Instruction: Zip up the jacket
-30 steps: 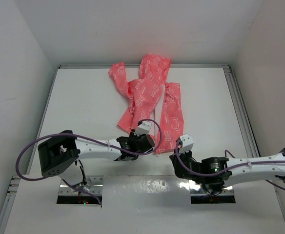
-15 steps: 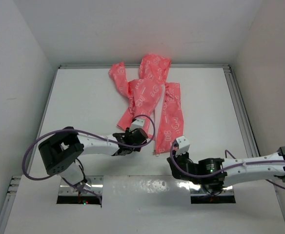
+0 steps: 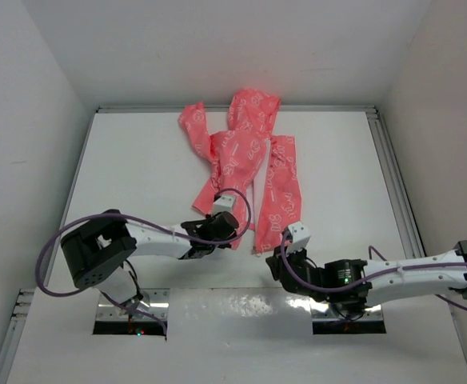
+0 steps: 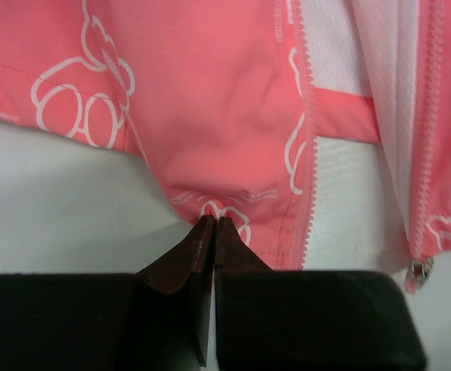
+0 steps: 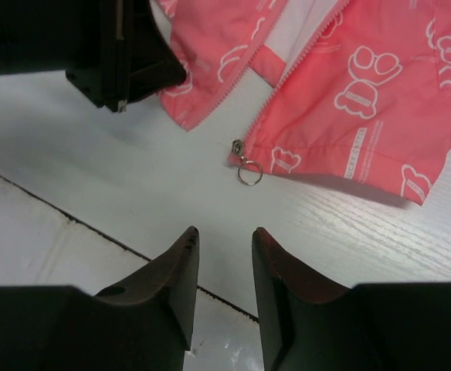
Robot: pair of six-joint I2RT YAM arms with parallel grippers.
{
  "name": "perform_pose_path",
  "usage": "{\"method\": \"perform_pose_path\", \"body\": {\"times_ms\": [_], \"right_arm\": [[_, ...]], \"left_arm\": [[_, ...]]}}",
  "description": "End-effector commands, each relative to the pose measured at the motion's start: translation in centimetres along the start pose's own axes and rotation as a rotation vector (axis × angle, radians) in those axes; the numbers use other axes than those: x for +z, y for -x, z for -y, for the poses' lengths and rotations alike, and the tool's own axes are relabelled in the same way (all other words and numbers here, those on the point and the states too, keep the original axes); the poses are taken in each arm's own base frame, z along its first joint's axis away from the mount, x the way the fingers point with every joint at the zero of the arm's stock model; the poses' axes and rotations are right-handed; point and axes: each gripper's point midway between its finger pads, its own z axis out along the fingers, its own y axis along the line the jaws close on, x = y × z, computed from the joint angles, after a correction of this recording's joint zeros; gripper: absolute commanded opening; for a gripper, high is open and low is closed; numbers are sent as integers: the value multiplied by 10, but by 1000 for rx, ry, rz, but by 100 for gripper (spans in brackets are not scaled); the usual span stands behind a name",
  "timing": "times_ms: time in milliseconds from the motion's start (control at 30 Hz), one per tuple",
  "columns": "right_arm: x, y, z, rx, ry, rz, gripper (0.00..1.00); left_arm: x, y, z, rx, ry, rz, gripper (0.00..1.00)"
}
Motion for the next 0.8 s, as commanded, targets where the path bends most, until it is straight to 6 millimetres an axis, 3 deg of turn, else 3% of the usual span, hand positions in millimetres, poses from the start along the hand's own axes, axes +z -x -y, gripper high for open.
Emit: {"method": "perform_pose_path", "body": {"times_ms": [0, 133, 200, 267, 300, 333, 367, 400, 433, 467, 500, 567, 633, 767], "right_arm": [[2, 24, -6, 56, -18, 99, 35], [4, 44, -13, 146, -32, 169, 34], [7, 56, -30, 227, 43, 191, 19], [17, 50, -41, 258, 142, 110, 11], [24, 66, -42, 334, 174, 134, 5], [24, 56, -55, 345, 271, 67, 1], [25, 58, -59, 368, 310, 64, 0], [26, 75, -64, 414, 354, 109, 2], [28, 76, -68, 410, 380, 103, 8], [26, 78, -78, 399, 429, 84, 18], [28, 81, -80, 399, 429, 83, 41], [32, 86, -89, 410, 445, 80, 60], [37, 86, -93, 454, 446, 68, 70], [46, 90, -97, 540, 460, 75, 71]], "left_arm": [[-14, 11, 7, -89, -79, 47, 0], [-34, 26, 19, -187, -213, 140, 0], [-46, 36, 27, -239, -299, 194, 0], [-55, 41, 29, -277, -345, 229, 0], [-62, 45, 27, -305, -382, 274, 0], [-67, 47, 26, -324, -399, 297, 0], [-71, 51, 24, -339, -410, 324, 0], [-79, 58, 23, -355, -432, 362, 0], [-83, 62, 22, -347, -436, 385, 0], [-91, 71, 21, -355, -449, 423, 0], [-95, 73, 18, -355, -450, 438, 0], [-106, 82, 14, -377, -468, 485, 0], [-112, 82, 12, -388, -486, 505, 0], [-126, 89, 10, -394, -525, 544, 0]]}}
